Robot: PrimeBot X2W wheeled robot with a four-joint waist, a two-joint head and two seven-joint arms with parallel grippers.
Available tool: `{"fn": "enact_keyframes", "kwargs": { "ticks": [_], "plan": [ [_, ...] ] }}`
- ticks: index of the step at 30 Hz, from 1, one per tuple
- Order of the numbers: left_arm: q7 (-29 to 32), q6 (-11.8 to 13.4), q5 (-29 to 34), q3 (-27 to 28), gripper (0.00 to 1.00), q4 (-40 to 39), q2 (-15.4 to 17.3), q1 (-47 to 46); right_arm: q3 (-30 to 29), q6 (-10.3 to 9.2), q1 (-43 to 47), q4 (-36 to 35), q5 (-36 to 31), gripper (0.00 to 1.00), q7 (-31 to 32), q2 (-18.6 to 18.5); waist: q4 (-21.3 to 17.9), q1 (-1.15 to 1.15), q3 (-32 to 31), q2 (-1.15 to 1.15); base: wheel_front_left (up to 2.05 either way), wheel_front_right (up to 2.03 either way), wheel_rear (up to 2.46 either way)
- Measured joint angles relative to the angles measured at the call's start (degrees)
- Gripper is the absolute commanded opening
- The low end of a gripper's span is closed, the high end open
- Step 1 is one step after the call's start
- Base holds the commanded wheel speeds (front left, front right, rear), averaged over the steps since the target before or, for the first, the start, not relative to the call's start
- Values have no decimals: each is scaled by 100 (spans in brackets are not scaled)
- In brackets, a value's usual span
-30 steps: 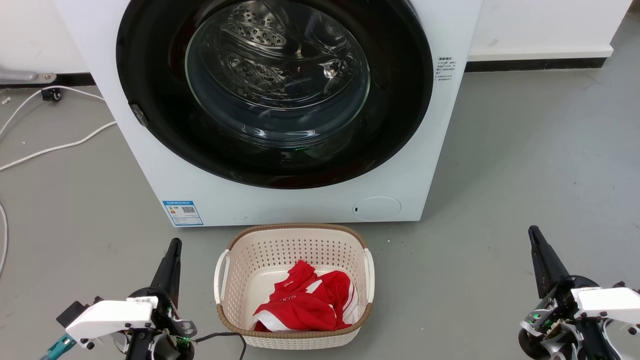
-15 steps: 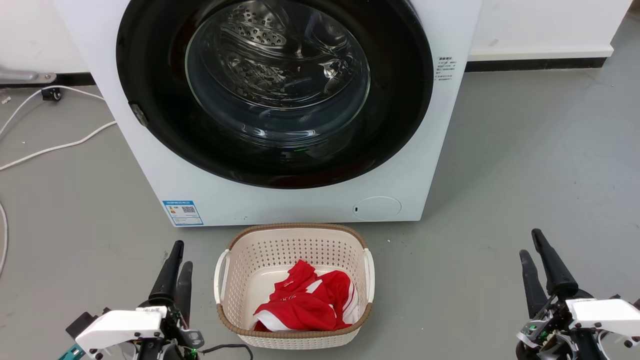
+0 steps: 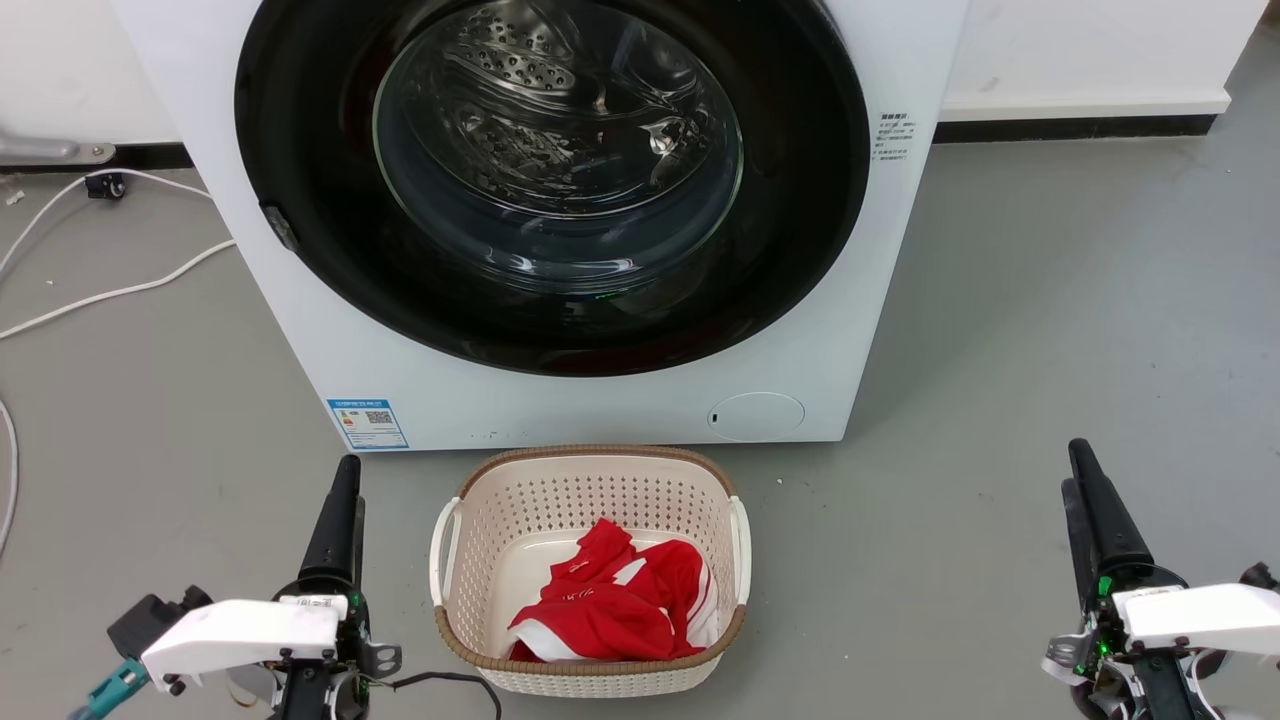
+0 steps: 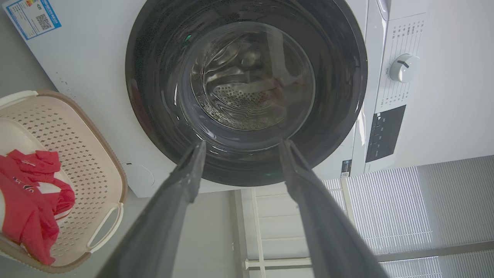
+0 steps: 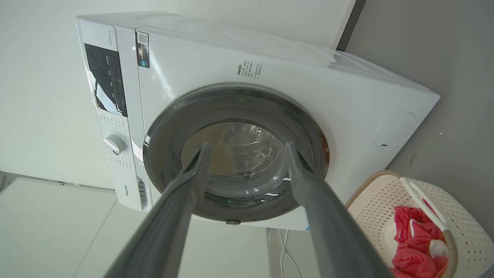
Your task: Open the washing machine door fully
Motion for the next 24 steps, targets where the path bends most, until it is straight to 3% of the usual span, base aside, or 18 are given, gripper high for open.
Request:
{"fn": "enact_keyframes", "kwargs": {
  "ticks": [11, 24],
  "plan": [
    [-276, 112, 1850, -100, 100, -402, -1, -15, 107, 0, 59, -382, -2281, 100, -283, 3, 23, 0, 4, 0, 0, 0, 0],
    [-530, 334, 3442, -324, 100, -450, 0, -17, 90, 0, 140, -453, -3873, 100, -508, 5, 43, 0, -5, 0, 0, 0, 0]
  ]
}}
